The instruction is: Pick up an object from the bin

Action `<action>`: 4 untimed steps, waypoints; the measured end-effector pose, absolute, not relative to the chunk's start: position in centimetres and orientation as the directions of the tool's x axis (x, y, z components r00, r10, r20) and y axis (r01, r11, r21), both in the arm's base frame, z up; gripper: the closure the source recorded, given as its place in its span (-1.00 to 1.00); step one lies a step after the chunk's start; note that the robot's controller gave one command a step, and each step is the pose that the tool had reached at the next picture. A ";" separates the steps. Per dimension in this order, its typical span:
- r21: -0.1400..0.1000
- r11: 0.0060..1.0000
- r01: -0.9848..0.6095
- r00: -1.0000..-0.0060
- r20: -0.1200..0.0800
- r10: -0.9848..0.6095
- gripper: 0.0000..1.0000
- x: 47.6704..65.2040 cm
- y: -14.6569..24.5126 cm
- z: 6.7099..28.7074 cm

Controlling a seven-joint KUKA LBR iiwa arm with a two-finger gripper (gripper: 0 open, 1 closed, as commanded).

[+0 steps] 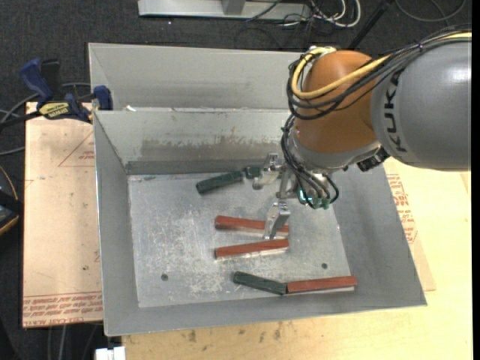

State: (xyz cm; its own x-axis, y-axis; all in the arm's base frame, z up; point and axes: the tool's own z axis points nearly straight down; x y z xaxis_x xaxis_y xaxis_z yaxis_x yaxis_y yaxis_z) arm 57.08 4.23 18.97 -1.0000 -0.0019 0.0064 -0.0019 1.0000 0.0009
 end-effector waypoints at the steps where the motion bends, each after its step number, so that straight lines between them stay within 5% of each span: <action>1: 0.001 1.000 -0.001 -1.000 -0.001 -0.001 -1.00 57.3 4.2 19.4; 2: 0.001 0.999 -0.046 -0.999 -0.004 -0.046 1.00 60.8 5.4 7.8; 4: 0.001 0.999 -0.046 -0.999 -0.005 -0.046 1.00 60.7 5.4 8.0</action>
Offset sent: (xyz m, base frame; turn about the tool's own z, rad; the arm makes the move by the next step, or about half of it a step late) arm 0.0327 0.0114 -0.1197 -0.0460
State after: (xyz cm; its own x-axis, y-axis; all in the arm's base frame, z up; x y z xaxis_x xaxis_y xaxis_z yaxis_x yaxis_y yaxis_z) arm 60.67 5.37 8.02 -0.9989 -0.0462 -0.0046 -0.0462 0.9989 0.0014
